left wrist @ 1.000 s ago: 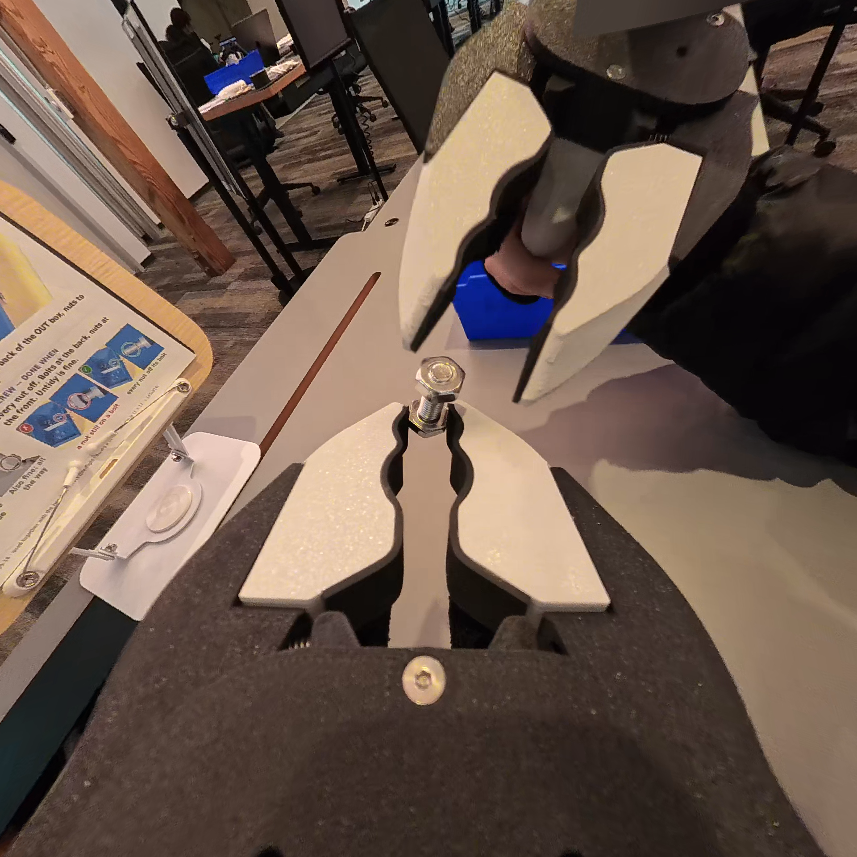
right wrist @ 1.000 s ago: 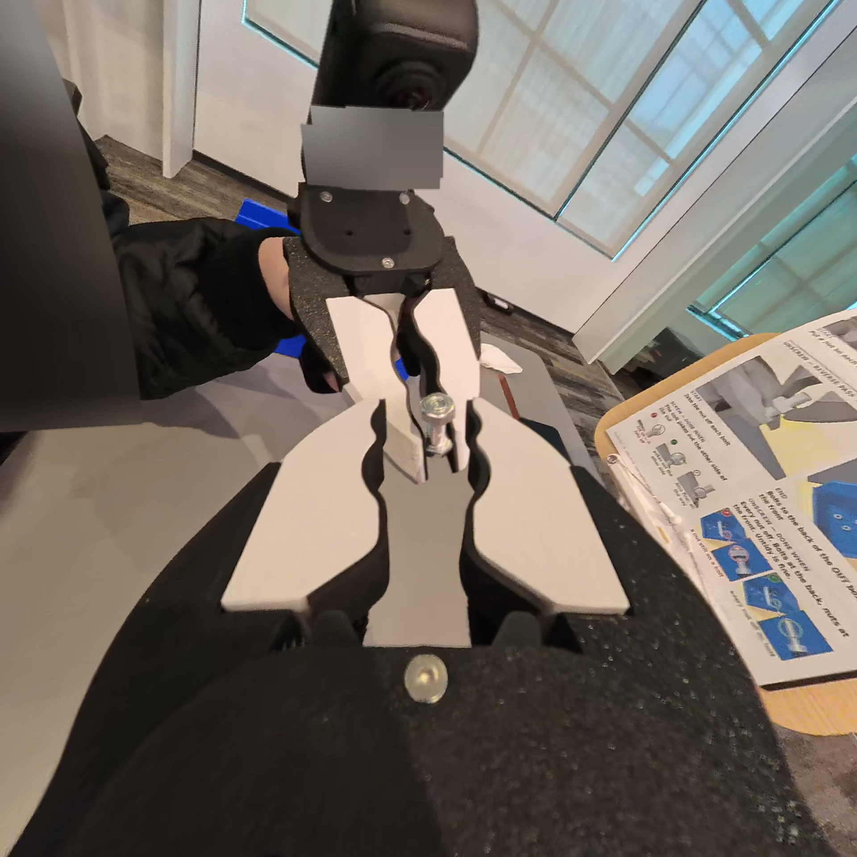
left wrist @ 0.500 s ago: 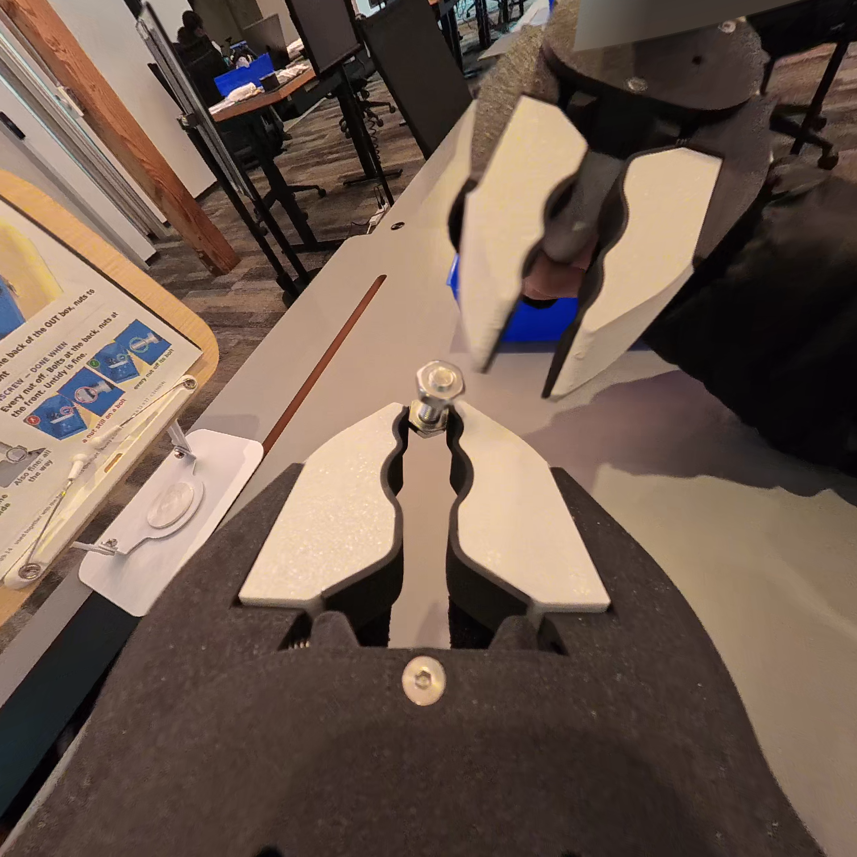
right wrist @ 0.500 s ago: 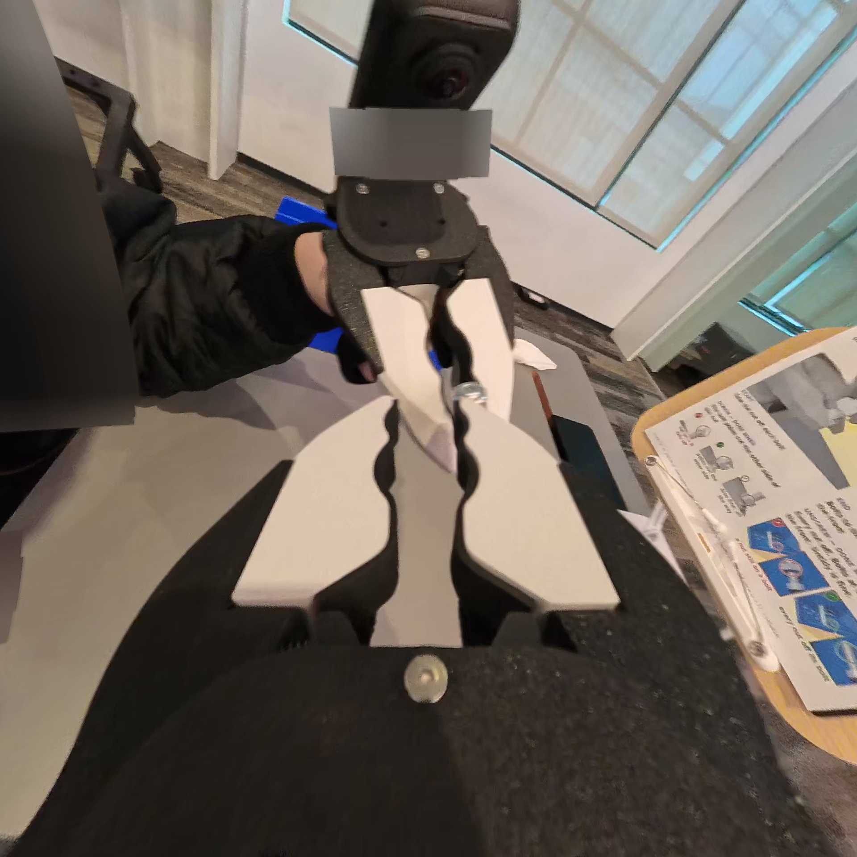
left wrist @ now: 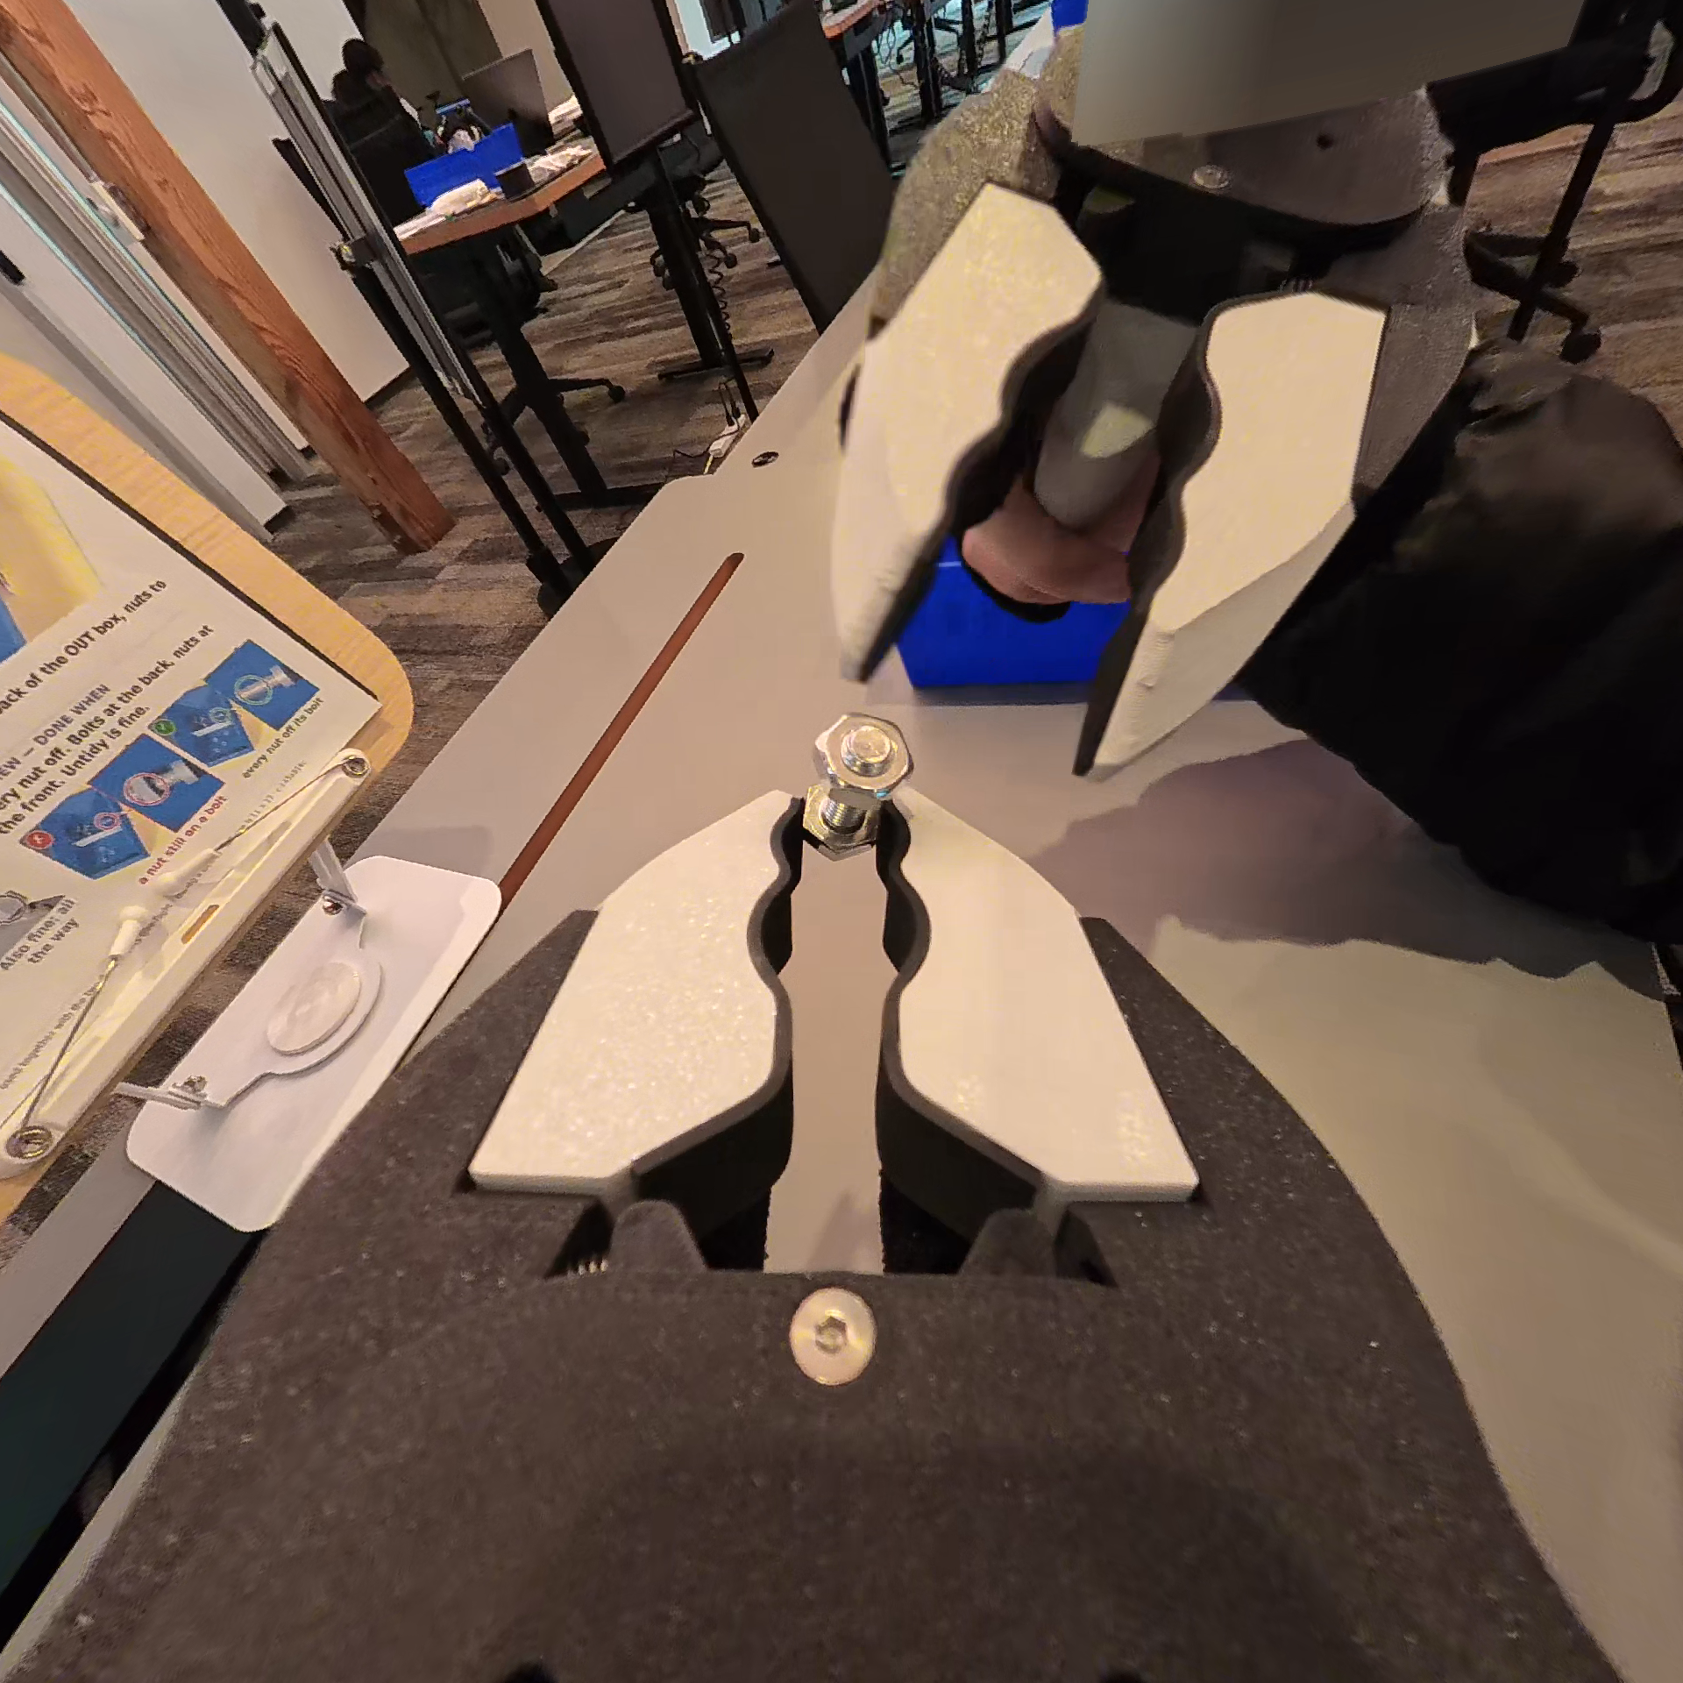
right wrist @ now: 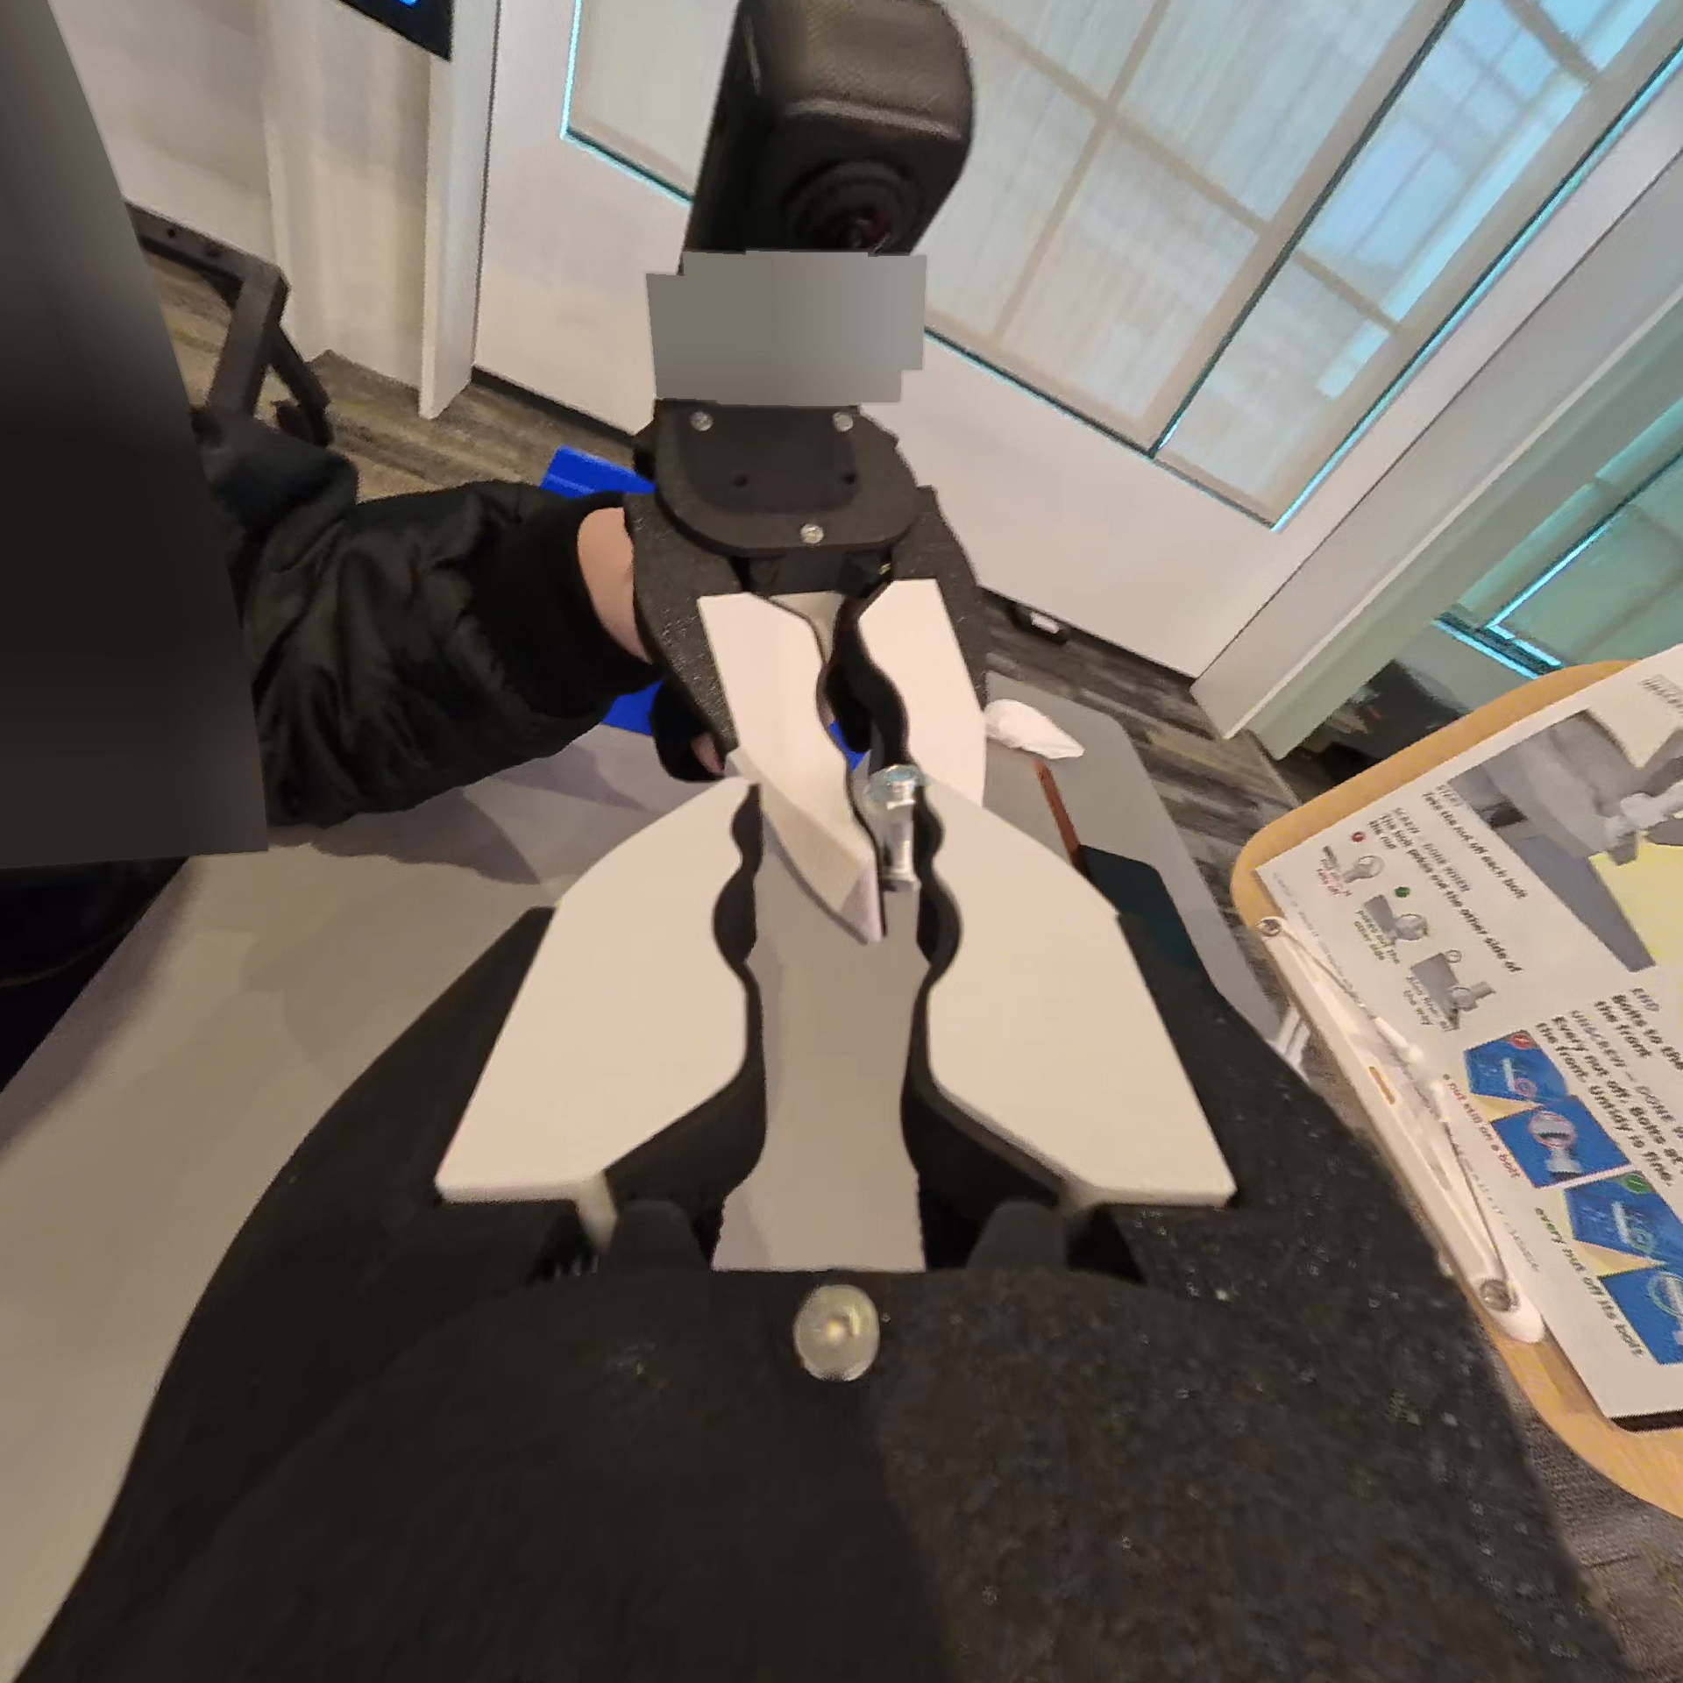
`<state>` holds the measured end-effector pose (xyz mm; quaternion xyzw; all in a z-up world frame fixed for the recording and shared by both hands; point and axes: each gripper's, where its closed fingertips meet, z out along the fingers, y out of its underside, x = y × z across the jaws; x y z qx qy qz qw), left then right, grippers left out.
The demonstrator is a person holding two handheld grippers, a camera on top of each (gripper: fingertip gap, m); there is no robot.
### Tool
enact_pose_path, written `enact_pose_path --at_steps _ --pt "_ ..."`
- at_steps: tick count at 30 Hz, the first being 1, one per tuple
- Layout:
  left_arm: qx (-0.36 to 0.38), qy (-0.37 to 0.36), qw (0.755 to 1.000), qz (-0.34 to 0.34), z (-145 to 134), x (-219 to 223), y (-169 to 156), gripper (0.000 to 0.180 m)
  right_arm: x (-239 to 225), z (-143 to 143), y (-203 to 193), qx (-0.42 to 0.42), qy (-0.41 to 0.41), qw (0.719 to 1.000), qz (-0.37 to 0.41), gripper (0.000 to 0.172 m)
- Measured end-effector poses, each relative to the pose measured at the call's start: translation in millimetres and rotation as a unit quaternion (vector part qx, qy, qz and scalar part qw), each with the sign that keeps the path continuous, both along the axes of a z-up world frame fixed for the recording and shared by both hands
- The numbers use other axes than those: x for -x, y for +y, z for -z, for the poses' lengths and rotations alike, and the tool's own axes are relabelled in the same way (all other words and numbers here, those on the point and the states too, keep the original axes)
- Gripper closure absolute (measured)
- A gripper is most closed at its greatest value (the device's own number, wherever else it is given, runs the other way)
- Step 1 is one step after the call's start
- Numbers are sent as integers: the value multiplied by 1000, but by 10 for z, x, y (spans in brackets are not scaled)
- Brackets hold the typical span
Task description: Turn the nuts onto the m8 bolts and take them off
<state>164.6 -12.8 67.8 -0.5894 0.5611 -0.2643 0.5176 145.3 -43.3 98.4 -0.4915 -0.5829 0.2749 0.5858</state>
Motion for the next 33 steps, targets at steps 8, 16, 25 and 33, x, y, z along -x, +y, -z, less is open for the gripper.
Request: enact_pose_path --at_steps 8,16,25,33 --pt "2 0 1000 -1 1 5 5 165 -8 86 -77 6 -32 999 -20 153" --pt "-2 4 1000 1 18 -16 -9 165 49 81 -6 3 -21 1000 -2 129" --pt "0 2 1000 5 13 -26 -29 165 50 50 30 -2 -8 1000 5 128" --pt "4 -5 1000 0 -16 14 2 165 -4 28 -34 1 -12 1000 -7 144"
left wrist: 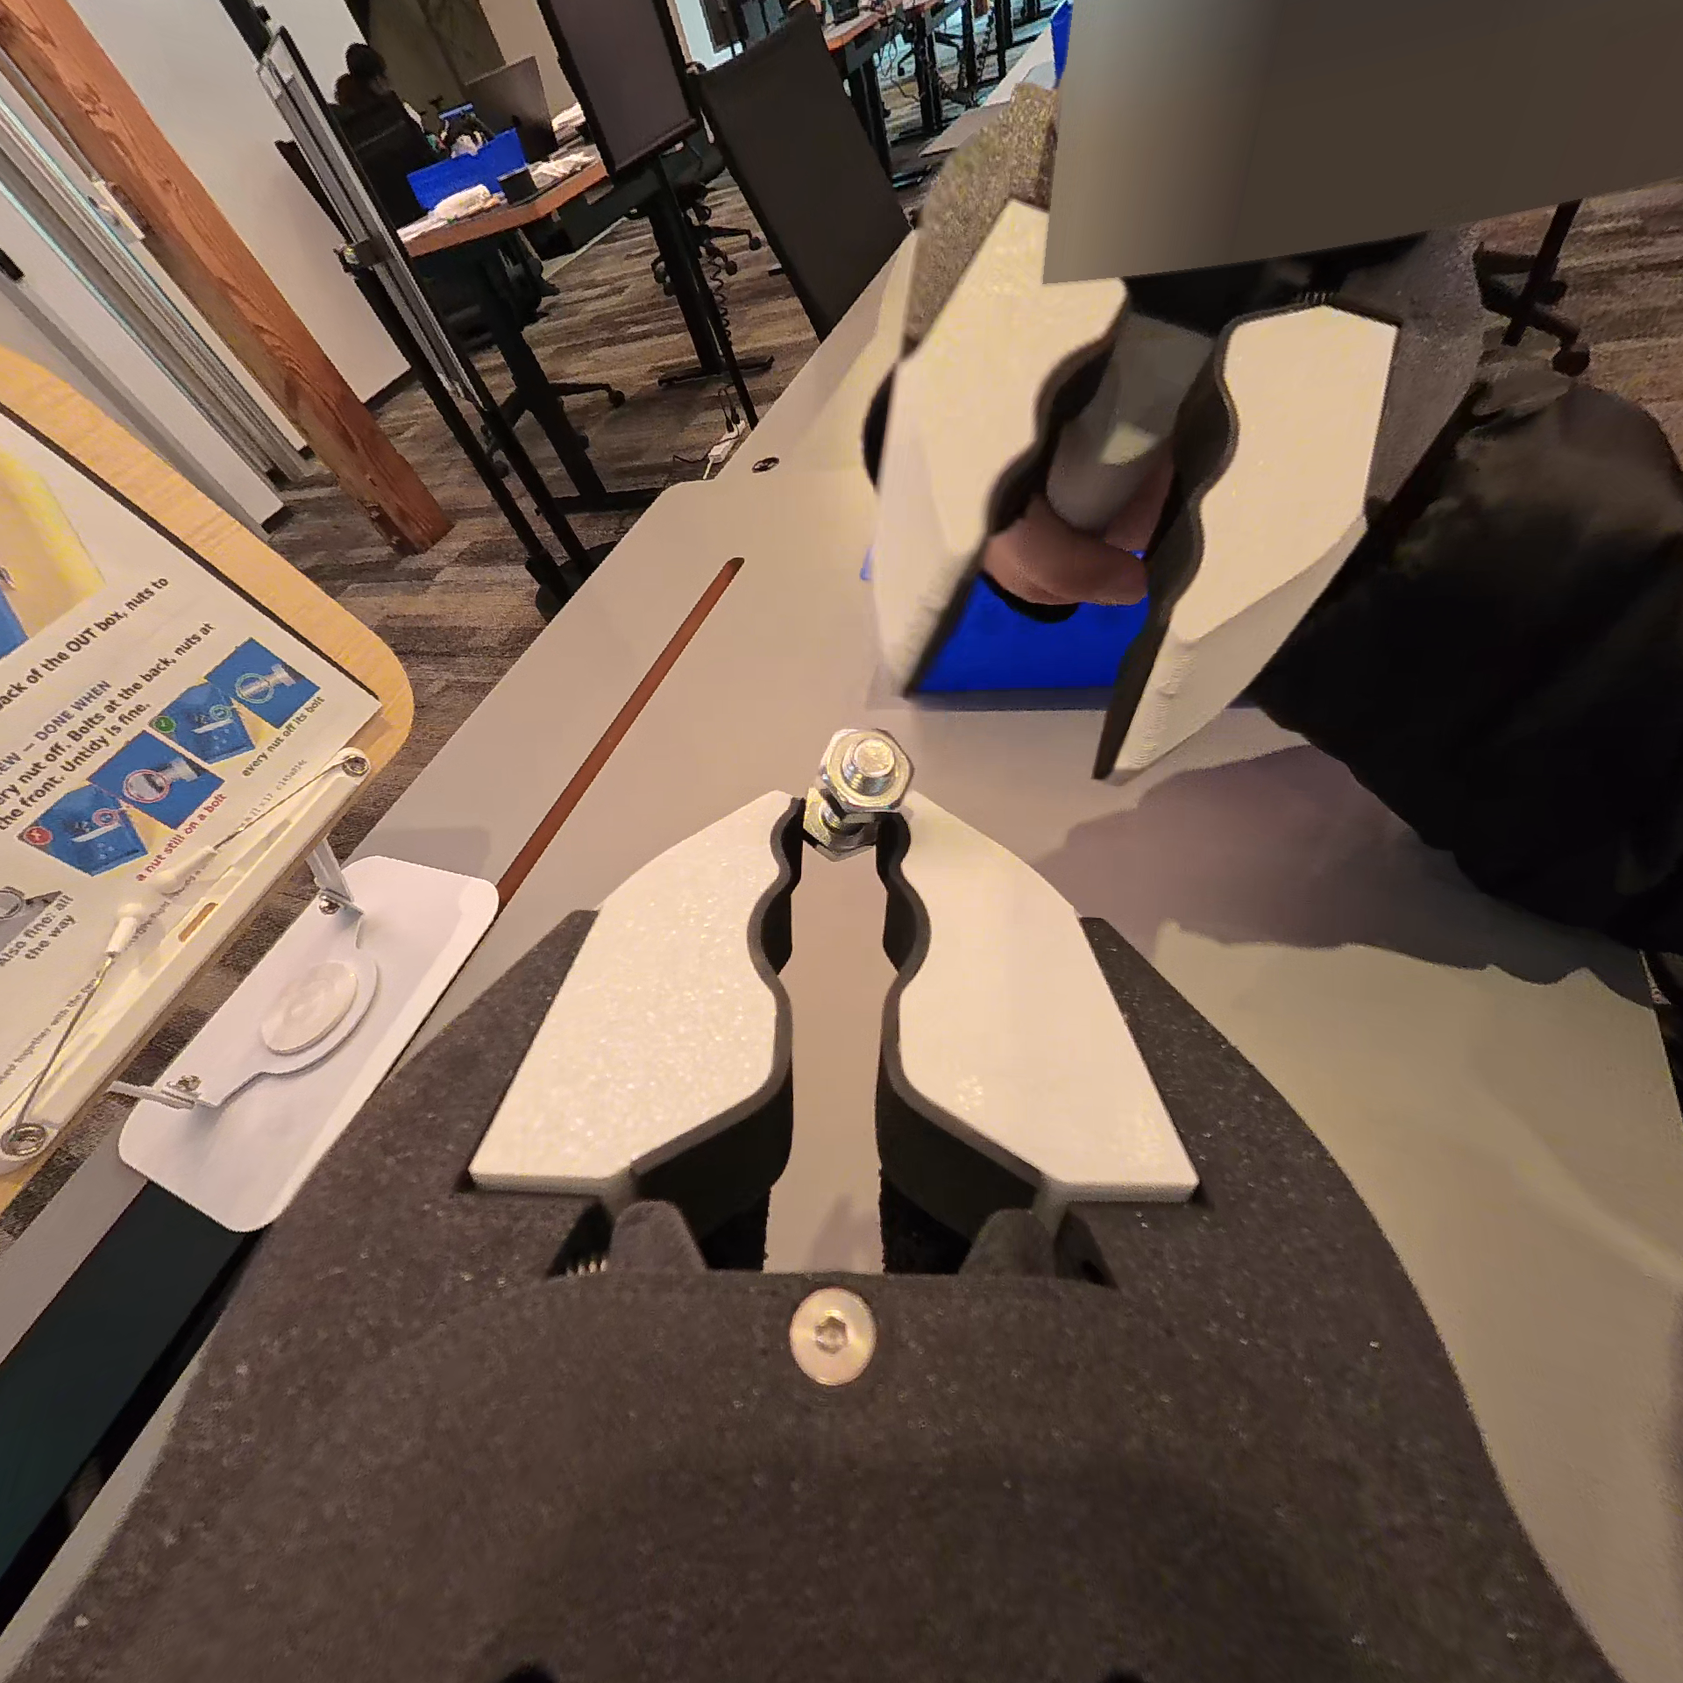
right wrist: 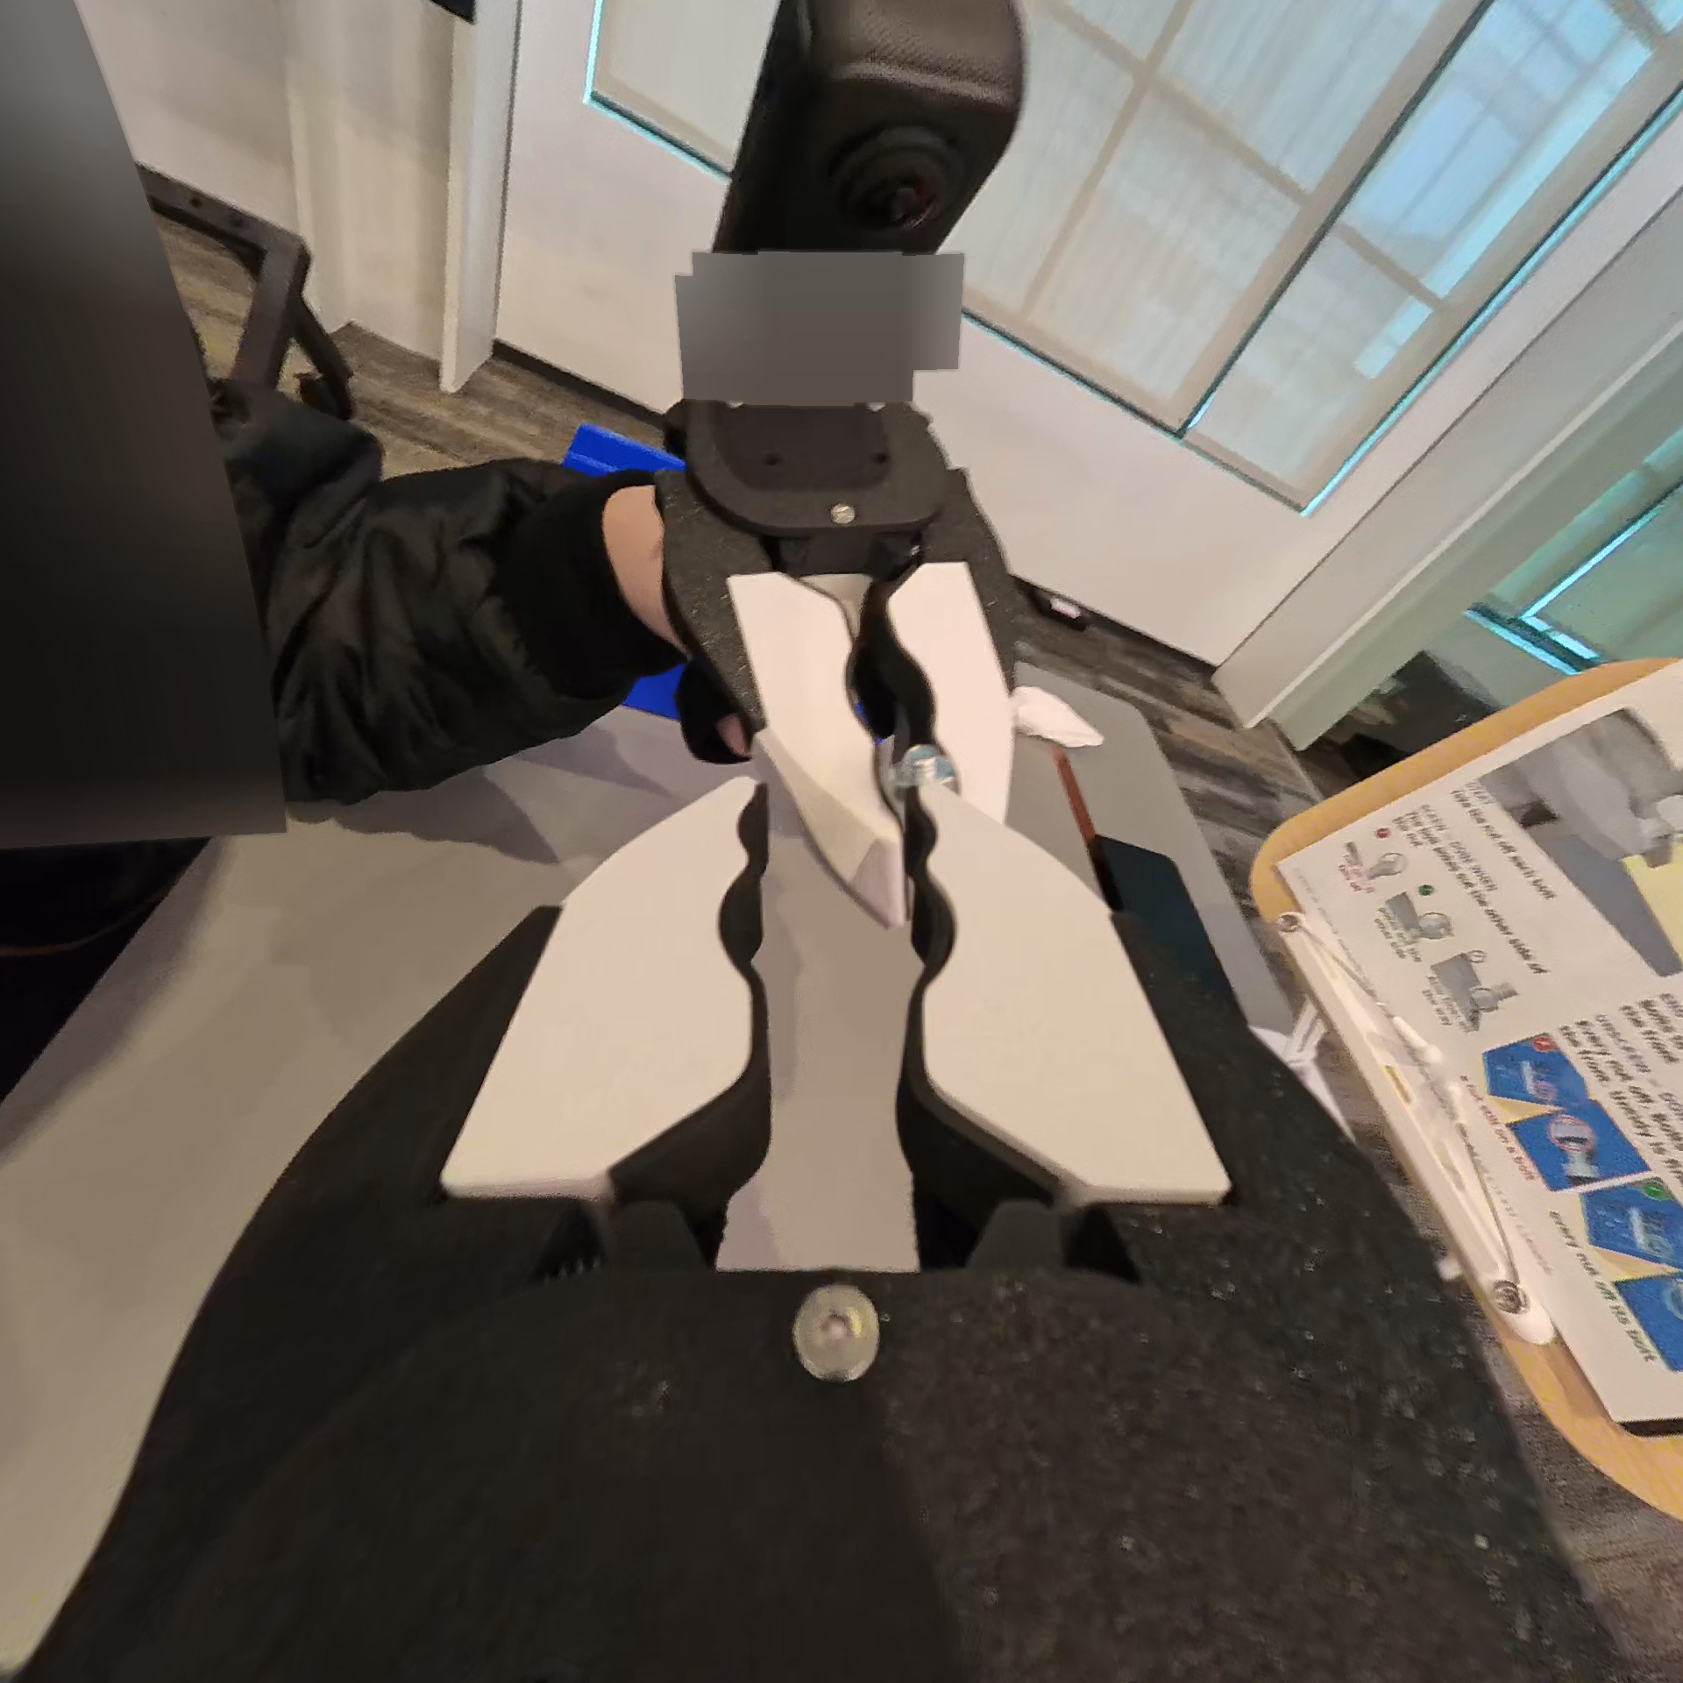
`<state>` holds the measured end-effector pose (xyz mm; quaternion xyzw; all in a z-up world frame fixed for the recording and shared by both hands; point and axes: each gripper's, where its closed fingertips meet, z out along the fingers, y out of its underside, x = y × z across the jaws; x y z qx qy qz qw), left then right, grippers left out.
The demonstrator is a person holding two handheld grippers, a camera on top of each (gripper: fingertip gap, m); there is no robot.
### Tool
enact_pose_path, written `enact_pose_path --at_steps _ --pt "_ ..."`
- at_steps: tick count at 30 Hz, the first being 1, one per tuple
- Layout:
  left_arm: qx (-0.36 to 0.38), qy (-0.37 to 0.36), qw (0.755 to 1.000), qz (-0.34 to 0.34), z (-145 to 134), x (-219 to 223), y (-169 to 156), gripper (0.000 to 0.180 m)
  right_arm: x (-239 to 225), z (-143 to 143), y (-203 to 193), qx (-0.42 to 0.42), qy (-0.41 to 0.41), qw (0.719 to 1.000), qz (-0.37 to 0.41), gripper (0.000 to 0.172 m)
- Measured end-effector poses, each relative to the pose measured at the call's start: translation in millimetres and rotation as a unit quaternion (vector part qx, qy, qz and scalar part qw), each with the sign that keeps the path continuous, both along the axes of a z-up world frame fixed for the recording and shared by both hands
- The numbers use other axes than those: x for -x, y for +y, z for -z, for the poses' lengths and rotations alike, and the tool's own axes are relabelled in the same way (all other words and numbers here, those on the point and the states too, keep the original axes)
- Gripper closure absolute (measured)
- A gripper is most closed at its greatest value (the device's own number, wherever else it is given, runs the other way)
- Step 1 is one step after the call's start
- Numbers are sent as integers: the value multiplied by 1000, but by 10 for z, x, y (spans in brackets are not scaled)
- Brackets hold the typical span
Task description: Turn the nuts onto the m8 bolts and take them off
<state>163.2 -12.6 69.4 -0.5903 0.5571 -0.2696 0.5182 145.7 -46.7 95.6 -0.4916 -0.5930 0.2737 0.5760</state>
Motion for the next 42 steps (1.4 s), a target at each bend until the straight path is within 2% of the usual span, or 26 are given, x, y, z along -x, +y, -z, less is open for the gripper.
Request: enact_pose_path --at_steps 4,7,8,9,10,16,19,22,25,30,32,33,34,39,42 --pt "-4 7 1000 6 26 -40 -39 165 72 22 37 -4 4 1000 6 127" --pt "-4 9 1000 1 32 -21 -11 165 70 92 16 1 -20 1000 4 124" --pt "-4 6 1000 -3 22 -8 6 165 49 97 -15 6 -25 1000 -3 127" --pt "-2 0 1000 -7 2 4 24 165 32 96 -65 13 -28 999 -18 141" --pt "2 -3 1000 -4 -7 10 21 165 23 74 -85 16 -23 999 -23 147" --pt "-2 6 1000 7 25 -41 -41 165 67 26 31 3 4 1000 4 124" --pt "-4 10 1000 1 36 -26 -15 165 65 93 0 8 -19 1000 -1 124" --pt "4 -3 1000 0 -3 -4 3 165 16 63 -68 16 -18 1000 -18 144" --pt "1 4 1000 5 15 -22 -26 165 26 -15 7 -3 8 1000 2 134" --pt "0 9 1000 5 41 -36 -24 165 78 92 -2 -7 -21 1000 1 124" --pt "1 5 1000 2 25 -18 -5 165 32 92 -32 1 -28 1000 -4 129" --pt "3 0 1000 0 8 -9 3 165 8 89 -72 8 -30 999 -15 142" --pt "5 -3 1000 1 -3 -2 1 165 -11 65 -90 10 -24 999 -20 147" --pt "11 1 1000 8 19 -19 -28 165 -41 -37 25 -14 3 1000 16 145" --pt "13 12 1000 13 61 -44 -49 165 -20 -30 75 -49 -7 998 39 151"
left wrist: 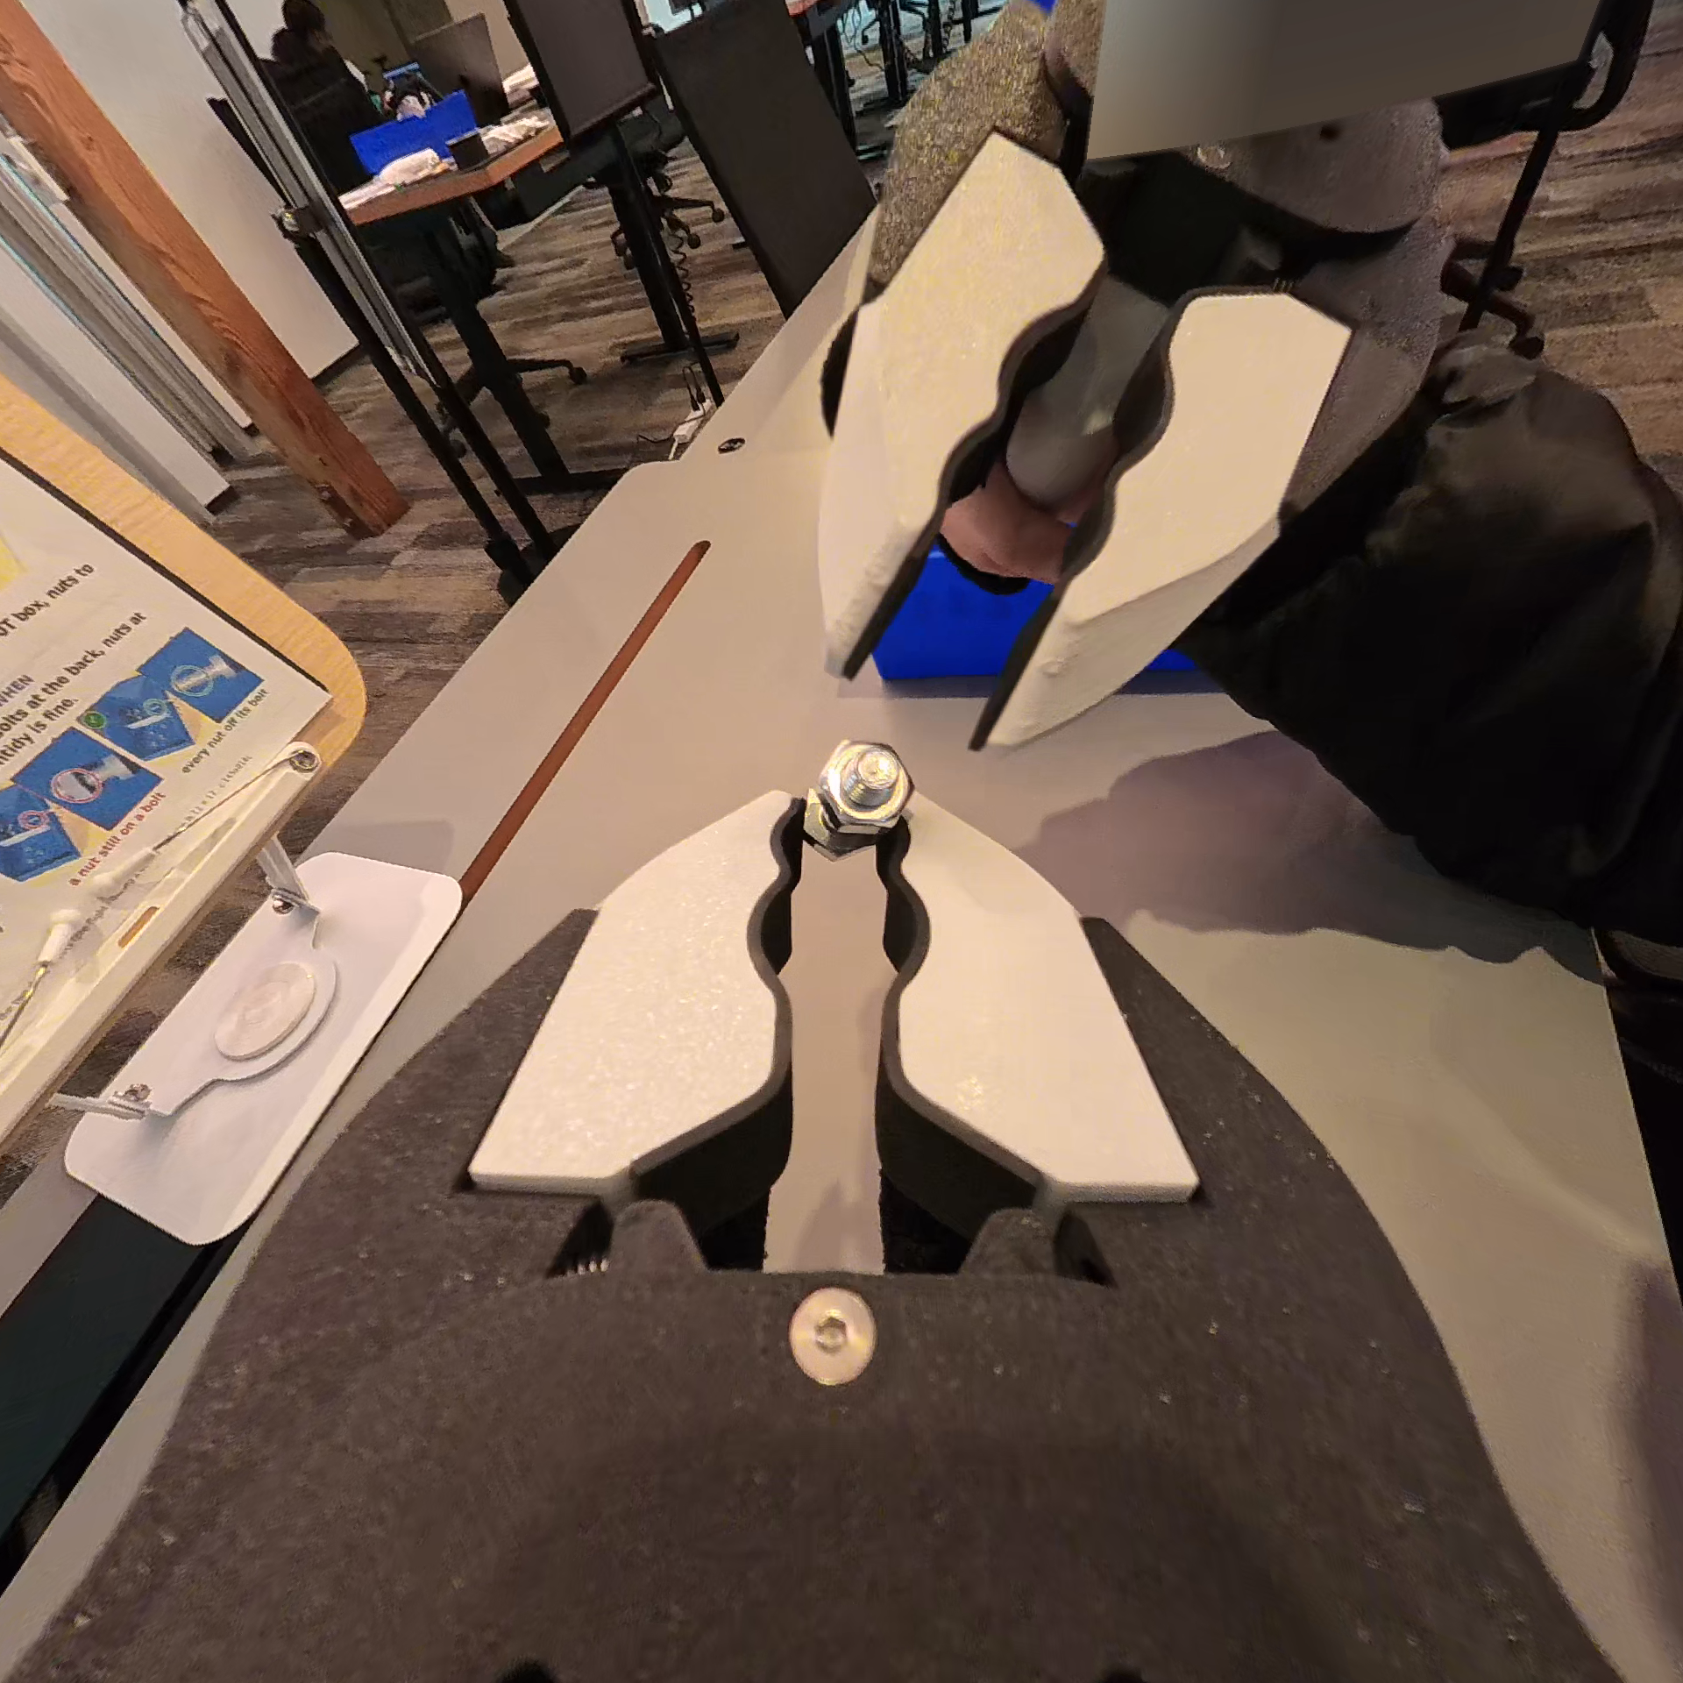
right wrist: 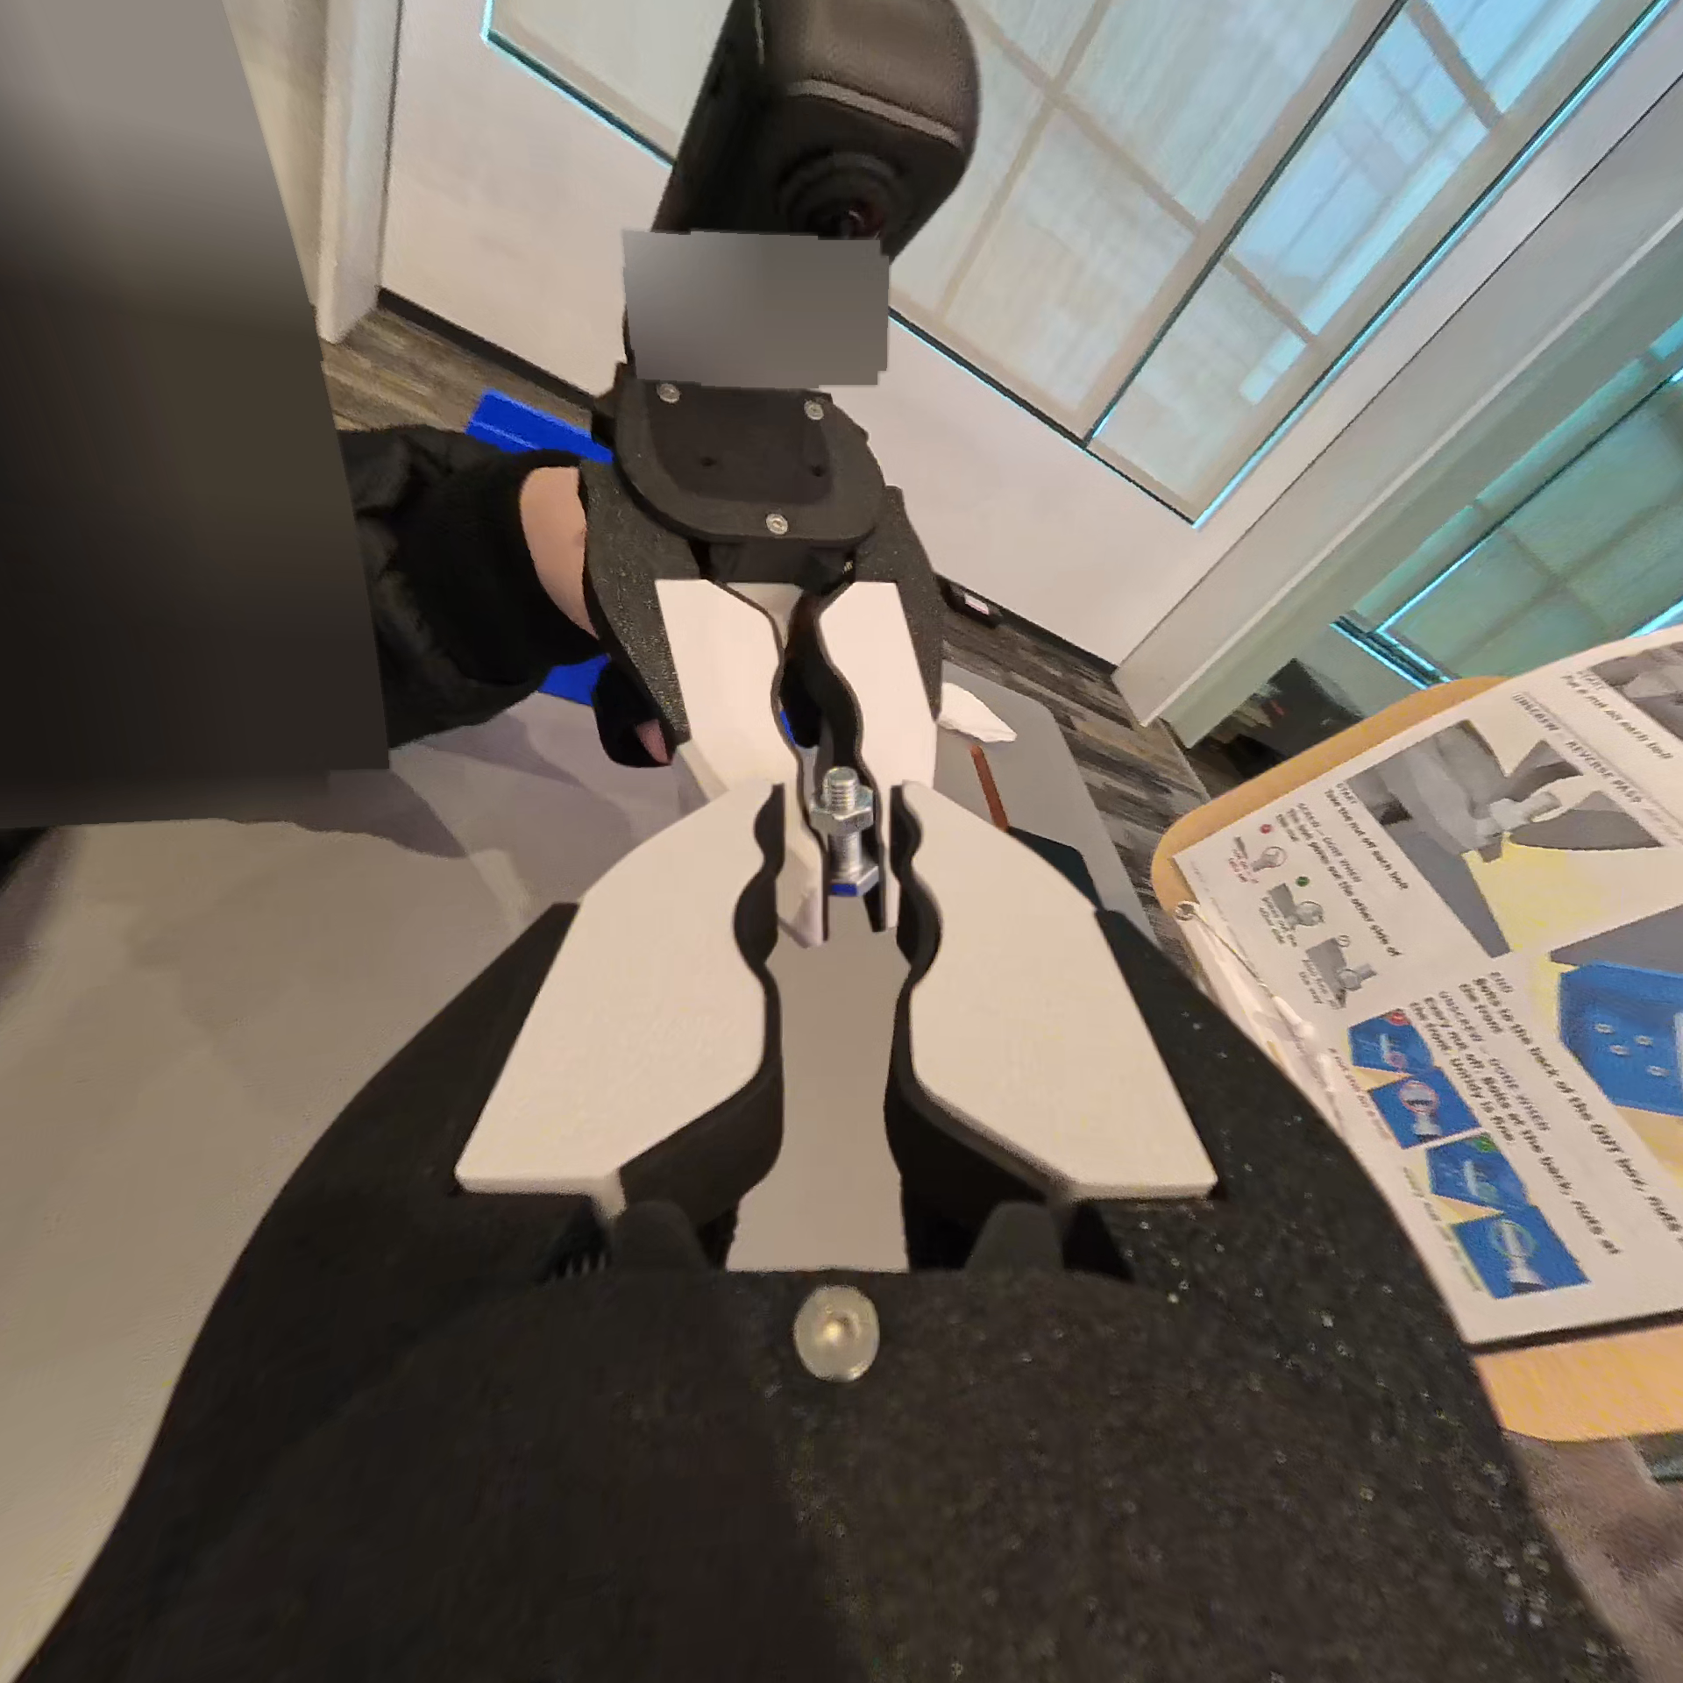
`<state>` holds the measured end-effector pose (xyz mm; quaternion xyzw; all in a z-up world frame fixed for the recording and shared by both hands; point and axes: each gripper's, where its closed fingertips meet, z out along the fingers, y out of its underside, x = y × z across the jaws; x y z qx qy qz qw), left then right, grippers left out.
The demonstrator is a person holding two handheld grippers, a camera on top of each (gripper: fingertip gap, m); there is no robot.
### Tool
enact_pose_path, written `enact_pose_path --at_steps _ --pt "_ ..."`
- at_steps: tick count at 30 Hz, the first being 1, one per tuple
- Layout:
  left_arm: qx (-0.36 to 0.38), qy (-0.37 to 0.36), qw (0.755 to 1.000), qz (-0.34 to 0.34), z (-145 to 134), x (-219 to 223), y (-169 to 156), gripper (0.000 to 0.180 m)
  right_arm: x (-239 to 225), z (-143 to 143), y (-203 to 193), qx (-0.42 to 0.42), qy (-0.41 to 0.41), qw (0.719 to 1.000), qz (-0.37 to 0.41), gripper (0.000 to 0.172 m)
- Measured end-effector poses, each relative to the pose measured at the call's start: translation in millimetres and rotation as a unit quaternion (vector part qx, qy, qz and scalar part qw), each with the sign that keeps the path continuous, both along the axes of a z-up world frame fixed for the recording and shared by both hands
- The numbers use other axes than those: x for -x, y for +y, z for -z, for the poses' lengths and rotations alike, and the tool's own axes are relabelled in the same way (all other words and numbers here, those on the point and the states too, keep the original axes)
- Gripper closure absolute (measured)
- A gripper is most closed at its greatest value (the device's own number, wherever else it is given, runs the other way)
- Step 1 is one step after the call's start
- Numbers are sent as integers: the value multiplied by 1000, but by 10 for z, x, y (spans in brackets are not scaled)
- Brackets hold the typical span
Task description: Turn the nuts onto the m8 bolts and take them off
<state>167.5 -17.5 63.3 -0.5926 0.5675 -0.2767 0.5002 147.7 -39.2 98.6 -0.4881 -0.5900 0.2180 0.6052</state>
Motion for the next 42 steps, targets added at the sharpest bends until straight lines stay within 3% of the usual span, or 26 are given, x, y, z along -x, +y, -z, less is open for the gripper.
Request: enact_pose_path --at_steps 15,26,42 --pt "-14 6 1000 7 21 -31 -34 165 69 57 46 16 -6 1000 6 165" --pt "-40 -14 999 -2 -31 -59 -18 149 -22 -150 77 154 103 982 -42 165" --pt "-39 -84 995 32 -242 -94 -151 165 -42 -214 4 174 123 974 -78 165"
